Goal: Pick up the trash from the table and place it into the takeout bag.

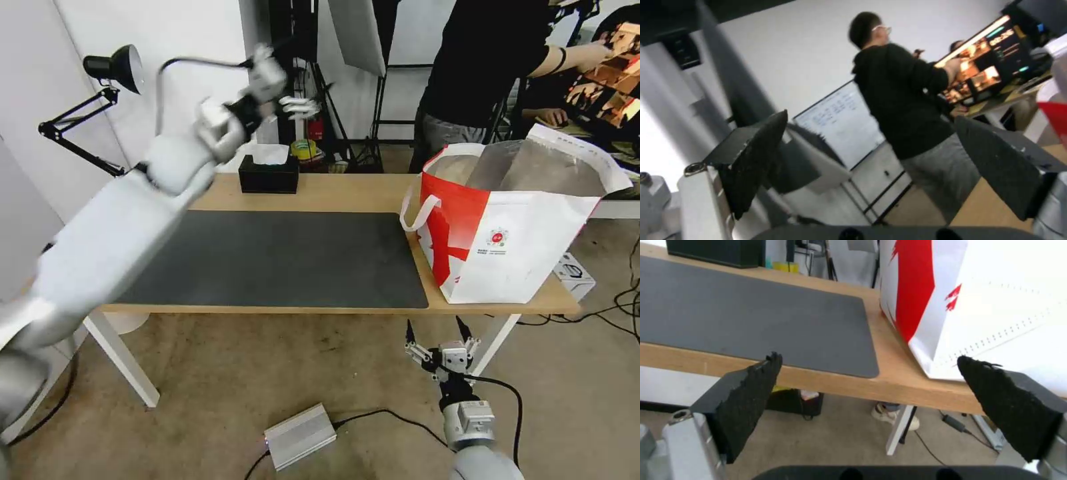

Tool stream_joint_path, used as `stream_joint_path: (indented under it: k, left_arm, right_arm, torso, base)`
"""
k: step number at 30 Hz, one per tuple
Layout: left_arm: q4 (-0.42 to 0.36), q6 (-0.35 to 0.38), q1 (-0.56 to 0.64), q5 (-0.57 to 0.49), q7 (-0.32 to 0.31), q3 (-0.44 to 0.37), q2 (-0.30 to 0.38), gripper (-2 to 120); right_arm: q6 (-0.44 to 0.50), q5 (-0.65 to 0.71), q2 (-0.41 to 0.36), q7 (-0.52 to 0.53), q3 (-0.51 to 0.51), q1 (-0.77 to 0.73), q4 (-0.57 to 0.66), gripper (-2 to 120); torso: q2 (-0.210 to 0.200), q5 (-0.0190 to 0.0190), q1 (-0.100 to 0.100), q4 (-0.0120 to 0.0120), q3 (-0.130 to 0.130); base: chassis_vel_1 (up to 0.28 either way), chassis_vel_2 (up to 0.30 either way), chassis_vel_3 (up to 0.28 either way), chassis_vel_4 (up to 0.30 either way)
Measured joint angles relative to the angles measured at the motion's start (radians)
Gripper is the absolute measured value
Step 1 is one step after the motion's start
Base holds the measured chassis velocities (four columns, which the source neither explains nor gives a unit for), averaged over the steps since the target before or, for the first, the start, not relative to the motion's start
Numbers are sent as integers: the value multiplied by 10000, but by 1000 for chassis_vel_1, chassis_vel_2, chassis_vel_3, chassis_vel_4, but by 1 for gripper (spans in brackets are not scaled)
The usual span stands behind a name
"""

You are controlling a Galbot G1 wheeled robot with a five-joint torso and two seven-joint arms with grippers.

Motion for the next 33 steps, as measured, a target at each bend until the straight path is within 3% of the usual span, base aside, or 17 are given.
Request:
stream_joint_path:
  k: [7, 8, 12, 13, 16, 18, 21, 22, 26, 27, 33]
  left_arm:
    - [-1367, 356, 2456, 16, -532, -2140, 871, 100]
    - [-1367, 356, 2456, 16, -532, -2140, 871, 100]
    - [-2280, 452, 4665, 215, -892, -3604, 1121, 100]
    - [-2280, 452, 4665, 215, -892, -3604, 1121, 100]
    - [-2777, 480, 6147, 496, -1085, -4804, 1121, 100]
    - [-2927, 492, 6610, 570, -1152, -5182, 1090, 100]
    - [-3498, 541, 8221, 859, -1473, -6303, 760, 100]
    - [-3498, 541, 8221, 859, -1473, -6303, 760, 100]
    - [-4092, 564, 9900, 1348, -1802, -7375, -312, 100]
    - [-4092, 564, 9900, 1348, -1802, -7375, -312, 100]
    - [-4583, 288, 11940, 1946, -1896, -8308, -1813, 100]
  right_arm:
    - [-37, -2, -31, -22, -11, -1, 84, 100]
    - [-37, -2, -31, -22, -11, -1, 84, 100]
    - [-39, 1, -33, -31, -21, -14, 94, 100]
    - [-39, 1, -33, -31, -21, -14, 94, 100]
    - [-39, 8, -47, -26, -16, -72, 152, 100]
    - [-40, 10, -58, -22, 0, -96, 171, 100]
    - [-18, 26, -78, -4, 86, -149, 229, 100]
    - [-18, 26, -78, -4, 86, -149, 229, 100]
    - [8, 37, -69, 18, 103, -161, 286, 100]
    - [8, 37, -69, 18, 103, -161, 286, 100]
    - [20, 225, -138, 82, 257, -268, 368, 100]
  torso:
    - [1, 2, -2, 1, -1]
    - [1, 2, -2, 1, -1]
    - [1, 3, -2, -1, -1]
    - [1, 3, -2, -1, -1]
    - [1, 5, -1, -1, -2]
    - [1, -2, -1, -2, -1]
    - [1, 4, -2, 1, -1]
    - [1, 4, -2, 1, -1]
    - [1, 4, -1, -2, -1]
    - [1, 4, -1, -2, -1]
    - [2, 3, -2, 1, -1]
  base:
    - [0, 0, 0, 0]
    - [0, 0, 0, 0]
    - [0, 0, 0, 0]
    - [0, 0, 0, 0]
    - [0, 0, 0, 0]
    - [0, 0, 0, 0]
    - [0, 0, 0, 0]
    - [0, 0, 0, 0]
    - [0, 0, 0, 0]
    - [0, 0, 0, 0]
    - [0, 0, 0, 0]
